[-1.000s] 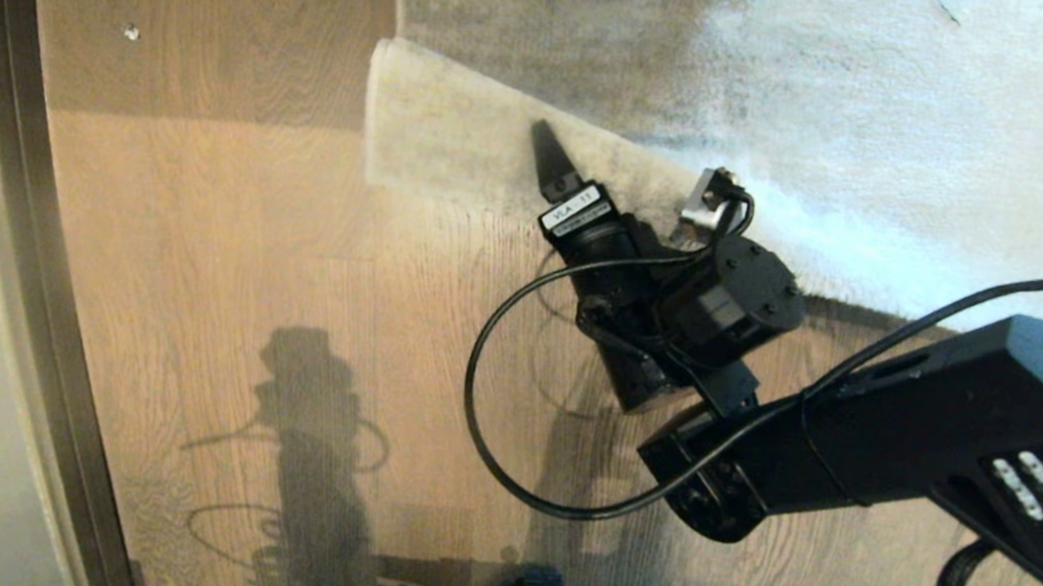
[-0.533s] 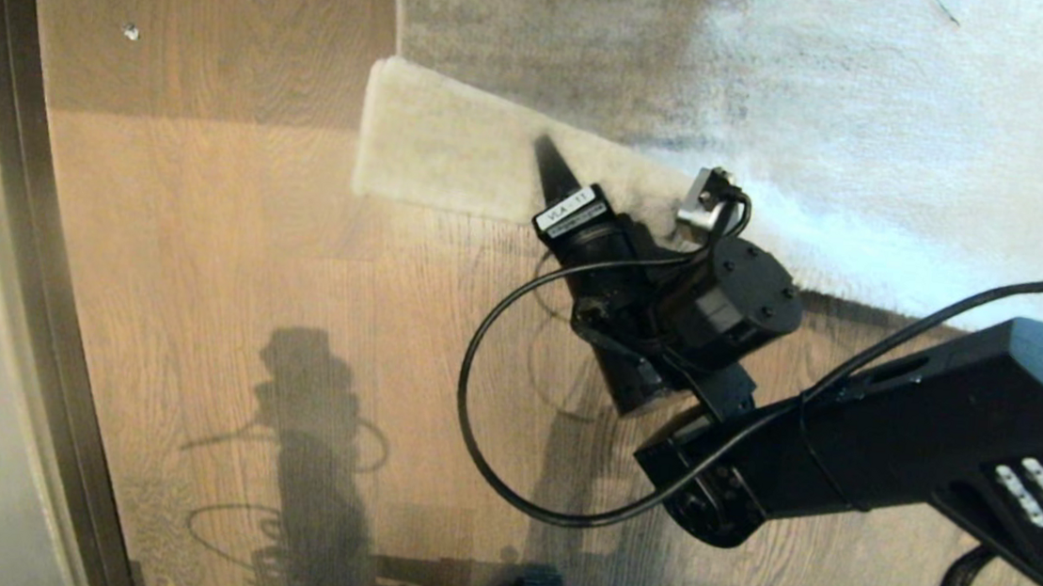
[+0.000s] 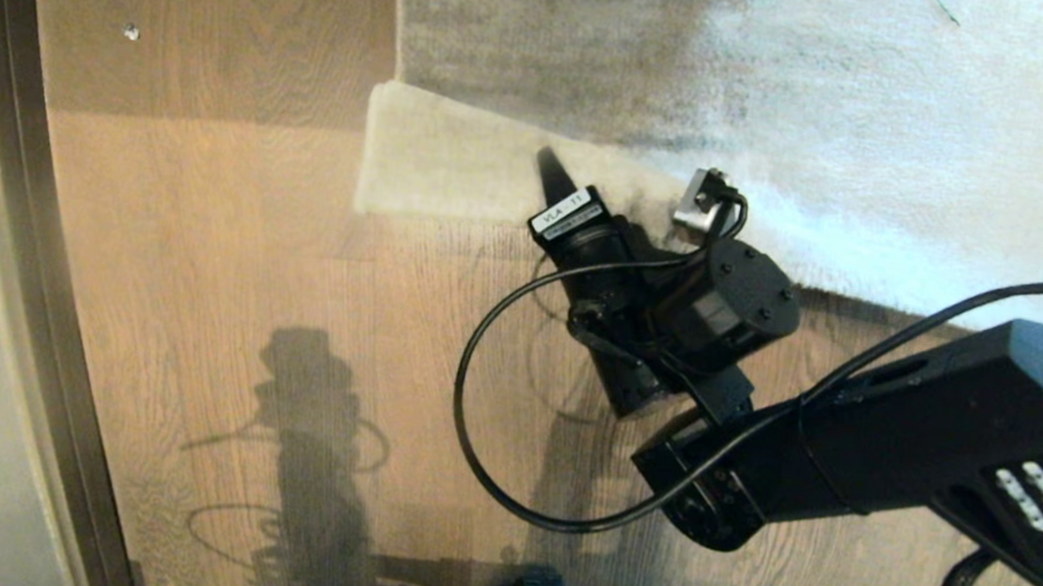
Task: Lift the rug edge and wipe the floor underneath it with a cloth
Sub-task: Lift up the carpet
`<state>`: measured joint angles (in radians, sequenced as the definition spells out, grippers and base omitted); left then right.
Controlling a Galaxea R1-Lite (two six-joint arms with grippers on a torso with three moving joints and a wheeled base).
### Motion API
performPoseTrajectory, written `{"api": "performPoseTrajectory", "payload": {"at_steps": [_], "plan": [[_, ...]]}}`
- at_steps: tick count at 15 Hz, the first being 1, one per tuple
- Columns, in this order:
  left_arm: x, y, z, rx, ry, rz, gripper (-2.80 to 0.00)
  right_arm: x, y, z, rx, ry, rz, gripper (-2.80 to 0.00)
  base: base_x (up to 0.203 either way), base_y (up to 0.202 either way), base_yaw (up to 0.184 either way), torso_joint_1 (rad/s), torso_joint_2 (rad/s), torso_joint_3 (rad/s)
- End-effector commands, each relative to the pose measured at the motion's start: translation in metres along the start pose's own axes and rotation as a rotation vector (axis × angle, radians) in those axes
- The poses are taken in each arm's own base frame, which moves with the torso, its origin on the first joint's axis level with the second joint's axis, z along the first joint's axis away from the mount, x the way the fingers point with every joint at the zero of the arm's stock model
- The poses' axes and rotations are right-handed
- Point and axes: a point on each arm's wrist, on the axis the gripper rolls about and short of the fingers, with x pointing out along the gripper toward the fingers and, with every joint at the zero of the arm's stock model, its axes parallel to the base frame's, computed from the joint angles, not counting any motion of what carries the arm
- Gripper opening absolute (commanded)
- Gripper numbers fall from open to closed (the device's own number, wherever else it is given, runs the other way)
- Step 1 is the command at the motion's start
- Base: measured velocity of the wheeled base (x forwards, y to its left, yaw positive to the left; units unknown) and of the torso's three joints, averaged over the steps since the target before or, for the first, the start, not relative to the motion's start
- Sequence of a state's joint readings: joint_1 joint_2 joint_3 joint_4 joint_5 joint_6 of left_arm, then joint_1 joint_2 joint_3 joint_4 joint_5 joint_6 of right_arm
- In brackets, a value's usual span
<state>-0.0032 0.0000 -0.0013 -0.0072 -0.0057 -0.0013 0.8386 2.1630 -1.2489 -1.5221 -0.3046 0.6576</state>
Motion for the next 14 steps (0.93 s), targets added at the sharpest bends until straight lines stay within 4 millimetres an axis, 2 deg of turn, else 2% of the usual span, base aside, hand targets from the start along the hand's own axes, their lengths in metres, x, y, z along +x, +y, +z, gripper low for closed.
{"api": "performPoseTrajectory", "payload": {"at_steps": [1, 6, 14], "plan": [[0.0, 0.0, 0.0, 0.0, -0.001, 0.0, -2.8, -0.001, 0.005, 0.001, 0.021, -0.028, 0.027, -2.8, 0.0, 0.0, 0.0, 0.0, 0.0, 0.0], [0.0, 0.0, 0.0, 0.0, -0.001, 0.0, -2.8, -0.003, 0.01, 0.0, 0.024, -0.022, 0.033, -2.8, 0.0, 0.0, 0.0, 0.0, 0.0, 0.0], [0.0, 0.0, 0.0, 0.0, -0.001, 0.0, -2.8, -0.013, 0.017, 0.021, 0.028, -0.018, 0.024, -2.8, 0.0, 0.0, 0.0, 0.0, 0.0, 0.0]]}}
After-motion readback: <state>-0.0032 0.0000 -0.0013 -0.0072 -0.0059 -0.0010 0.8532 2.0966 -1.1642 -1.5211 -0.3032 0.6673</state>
